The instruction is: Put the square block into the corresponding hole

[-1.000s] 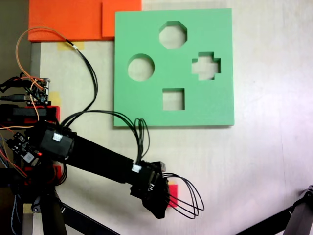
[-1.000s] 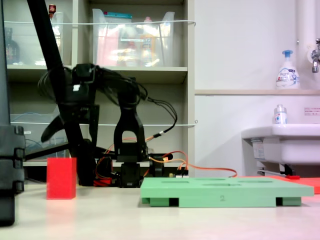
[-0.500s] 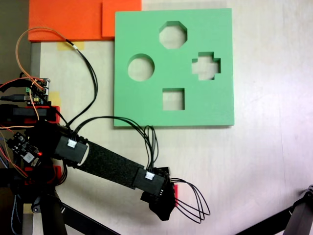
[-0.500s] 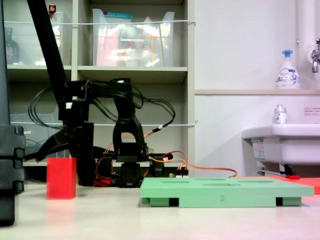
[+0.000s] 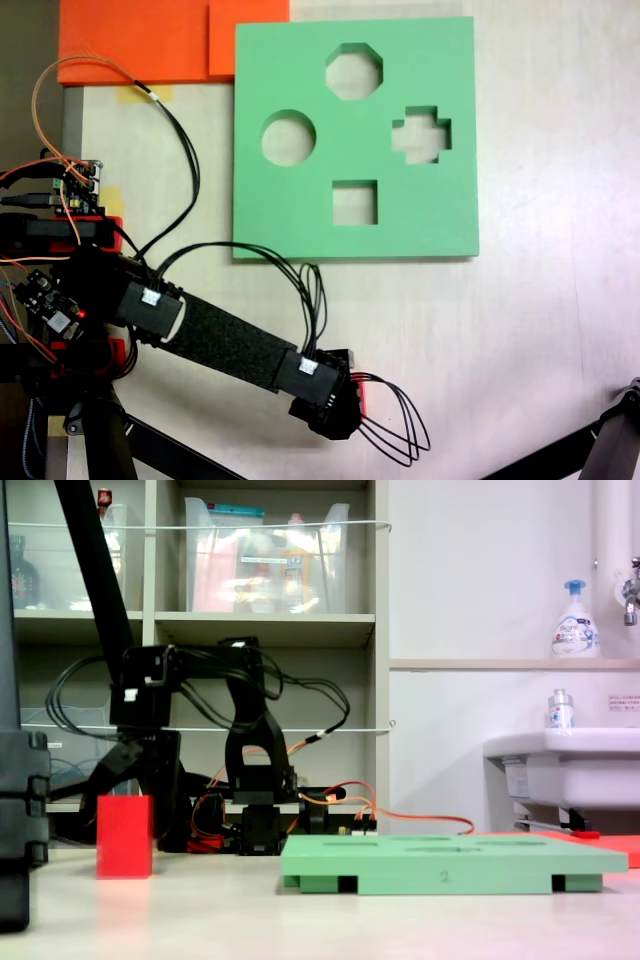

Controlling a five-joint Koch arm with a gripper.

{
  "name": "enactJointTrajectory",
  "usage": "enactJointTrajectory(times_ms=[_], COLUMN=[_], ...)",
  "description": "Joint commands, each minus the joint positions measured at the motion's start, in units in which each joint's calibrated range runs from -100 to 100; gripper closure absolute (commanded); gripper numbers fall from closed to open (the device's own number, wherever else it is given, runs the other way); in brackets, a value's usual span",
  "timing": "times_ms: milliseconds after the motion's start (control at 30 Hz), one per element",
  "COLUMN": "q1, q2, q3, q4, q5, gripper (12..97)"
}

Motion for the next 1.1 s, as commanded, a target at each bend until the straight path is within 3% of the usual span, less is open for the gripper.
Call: enactJointTrajectory(times_ms=[0, 133, 367, 667, 867, 1067], q1=[-0.3, -0.7, -1.1, 0.7, 6.7, 15.1], q2=[-0.1, 0.1, -3.0, -26.6, -39.5, -39.6], q3=[-0.7, -2.1, -2.0, -1.9, -1.8, -1.2], q4=[0.5, -0.3, -3.6, -11.6, -14.7, -11.9], q5=[1.3, 1.4, 1.5, 3.8, 8.9, 15.7], gripper=[66.6, 72.8, 72.8, 73.0, 72.8, 72.6])
